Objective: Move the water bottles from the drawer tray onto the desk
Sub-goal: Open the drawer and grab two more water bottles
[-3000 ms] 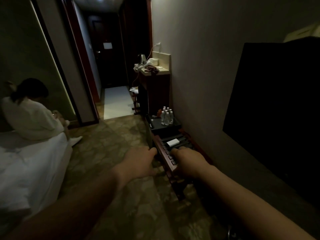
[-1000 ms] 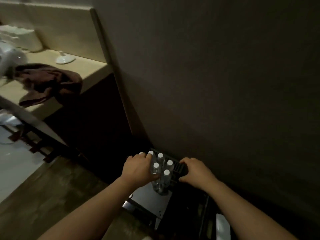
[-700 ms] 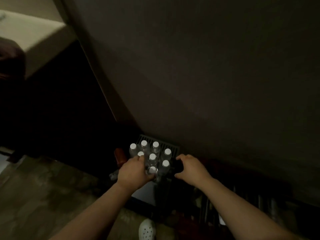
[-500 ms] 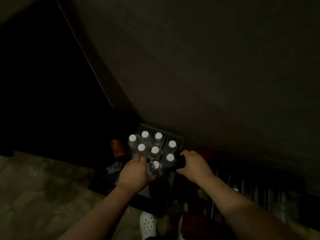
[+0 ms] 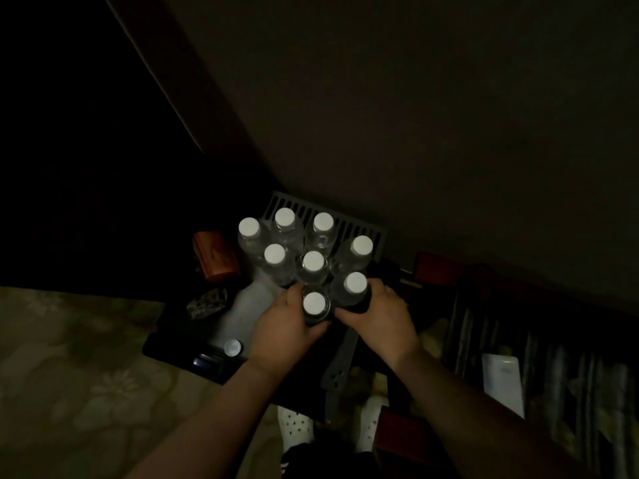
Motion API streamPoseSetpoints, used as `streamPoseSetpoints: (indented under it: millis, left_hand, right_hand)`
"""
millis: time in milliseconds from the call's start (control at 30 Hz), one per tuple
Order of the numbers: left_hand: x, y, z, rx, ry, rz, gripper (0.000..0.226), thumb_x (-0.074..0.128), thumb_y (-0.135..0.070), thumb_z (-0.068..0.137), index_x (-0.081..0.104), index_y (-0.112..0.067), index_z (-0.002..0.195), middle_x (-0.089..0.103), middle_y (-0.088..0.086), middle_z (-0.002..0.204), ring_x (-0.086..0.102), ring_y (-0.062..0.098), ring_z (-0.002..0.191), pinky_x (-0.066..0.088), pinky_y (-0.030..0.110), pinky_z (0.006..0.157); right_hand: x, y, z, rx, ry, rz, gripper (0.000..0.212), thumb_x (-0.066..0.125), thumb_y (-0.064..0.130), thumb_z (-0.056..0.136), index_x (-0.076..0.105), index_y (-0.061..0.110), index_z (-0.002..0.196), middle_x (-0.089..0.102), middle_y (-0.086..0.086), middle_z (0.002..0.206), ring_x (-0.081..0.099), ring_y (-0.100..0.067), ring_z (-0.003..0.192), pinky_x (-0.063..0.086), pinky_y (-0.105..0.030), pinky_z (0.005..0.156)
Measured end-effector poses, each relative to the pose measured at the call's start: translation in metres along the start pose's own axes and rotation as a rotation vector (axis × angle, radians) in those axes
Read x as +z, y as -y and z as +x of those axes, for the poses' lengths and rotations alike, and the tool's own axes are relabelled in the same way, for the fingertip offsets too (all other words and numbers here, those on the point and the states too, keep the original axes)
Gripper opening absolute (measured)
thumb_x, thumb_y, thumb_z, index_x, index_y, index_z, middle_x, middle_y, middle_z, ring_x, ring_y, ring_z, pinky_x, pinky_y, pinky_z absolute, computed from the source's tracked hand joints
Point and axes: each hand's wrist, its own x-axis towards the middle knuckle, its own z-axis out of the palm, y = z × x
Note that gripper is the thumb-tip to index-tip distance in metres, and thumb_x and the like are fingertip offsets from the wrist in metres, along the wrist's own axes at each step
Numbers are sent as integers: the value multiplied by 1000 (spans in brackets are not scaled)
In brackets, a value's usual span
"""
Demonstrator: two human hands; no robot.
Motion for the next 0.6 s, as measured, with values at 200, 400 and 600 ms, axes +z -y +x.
streamPoseSetpoints:
  millis: [200, 400, 600]
  left_hand:
    - [9, 4, 5, -2, -42, -29, 69, 78, -47, 73, 51, -20, 131, 66, 3, 119, 65, 25, 104, 52, 35, 79]
    - [-3, 3, -14, 68, -20, 37, 63, 80, -42, 73, 55, -15, 124, 68, 5, 112, 65, 26, 101, 50, 34, 78]
    - [-45, -27, -40, 199, -26, 94, 61, 77, -48, 74, 57, -17, 124, 69, 3, 112, 66, 22, 98, 50, 32, 75]
  right_hand:
    - [13, 5, 5, -46, -116, 129, 67, 81, 50, 72, 53, 22, 126, 64, -3, 120, 62, -21, 110, 49, -27, 82]
    - [6, 6, -3, -43, -115, 171, 54, 82, 39, 73, 59, 22, 119, 70, -1, 110, 66, -19, 102, 51, -25, 79]
    - [-34, 8, -42, 6, -83, 175, 58, 85, 37, 70, 59, 23, 120, 68, 2, 109, 65, -17, 100, 48, -24, 78]
